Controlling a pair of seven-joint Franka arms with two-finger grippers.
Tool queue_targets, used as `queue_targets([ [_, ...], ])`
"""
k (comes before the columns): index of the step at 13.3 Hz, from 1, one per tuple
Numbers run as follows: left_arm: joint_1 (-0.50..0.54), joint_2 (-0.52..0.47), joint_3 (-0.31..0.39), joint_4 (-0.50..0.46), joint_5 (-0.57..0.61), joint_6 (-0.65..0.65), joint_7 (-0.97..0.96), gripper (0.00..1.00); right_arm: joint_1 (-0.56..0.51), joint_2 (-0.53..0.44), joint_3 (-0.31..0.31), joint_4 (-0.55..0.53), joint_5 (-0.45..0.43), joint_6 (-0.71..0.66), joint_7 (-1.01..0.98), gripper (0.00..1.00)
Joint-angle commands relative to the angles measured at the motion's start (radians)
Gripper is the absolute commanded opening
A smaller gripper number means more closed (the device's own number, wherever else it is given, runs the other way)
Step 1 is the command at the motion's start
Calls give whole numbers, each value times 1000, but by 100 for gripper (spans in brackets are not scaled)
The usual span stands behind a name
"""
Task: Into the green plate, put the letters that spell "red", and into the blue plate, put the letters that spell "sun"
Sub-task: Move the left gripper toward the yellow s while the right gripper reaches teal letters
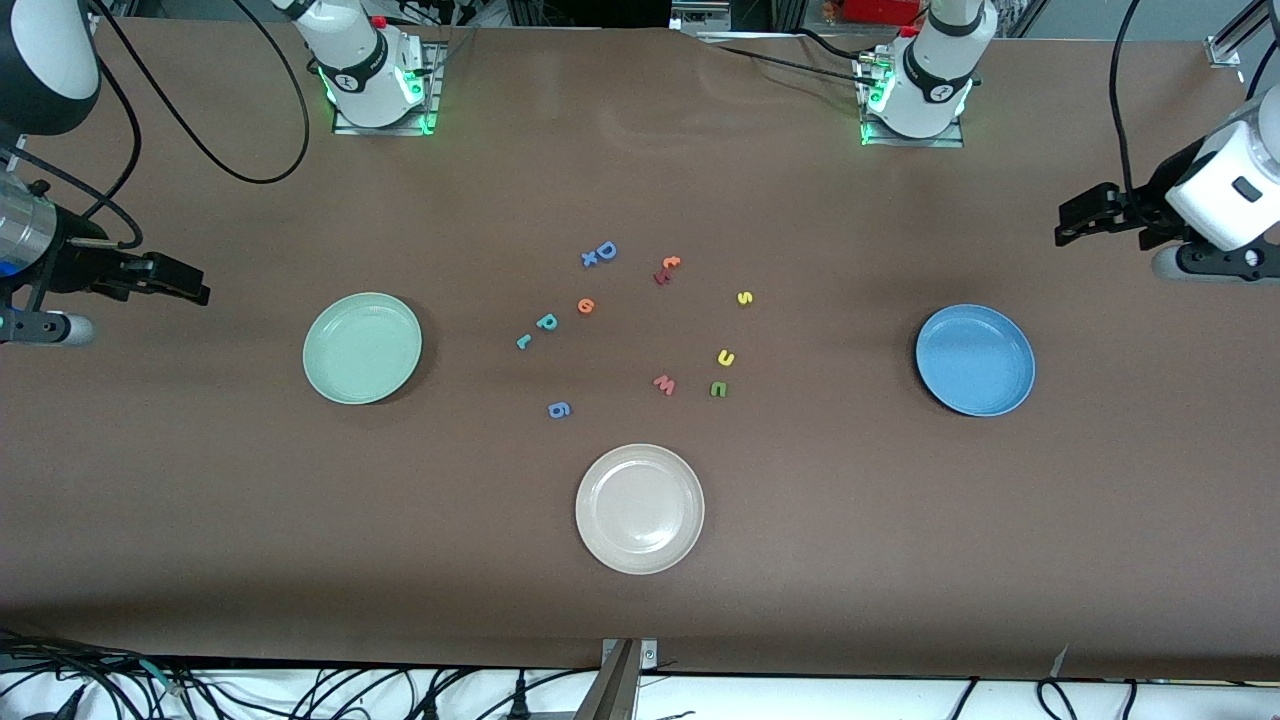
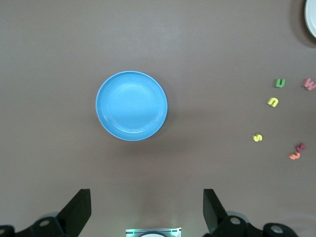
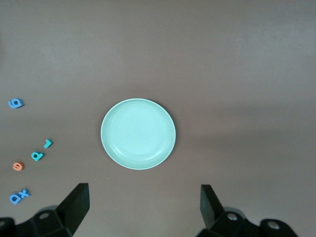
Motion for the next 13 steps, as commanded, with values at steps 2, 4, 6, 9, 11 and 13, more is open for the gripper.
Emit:
queue_targets([
  [2,-4,25,-59,-3,-24,25,-55,100,69,17,5,8,-12,-10,169,99],
  [4,-4,42,-100,-5,-24,43,-114,100,120,31,5,0,-12,-8,302,99],
  [6,-4,60,-152,-5,-23,65,-187,100,183,49,5,-13,-12,6,445,99],
  [9,-4,95,-235,-17,-23,112,-308,100,256,83,5,-13,-12,32,621,99],
  [11,-6,132,-301,-22,-23,155,-400,100,282,86,5,-42,-12,47,684,99],
  [13,-6,163,-370,-51,-23,243,-516,100,324,86,8,-101,-9,104,805,99],
])
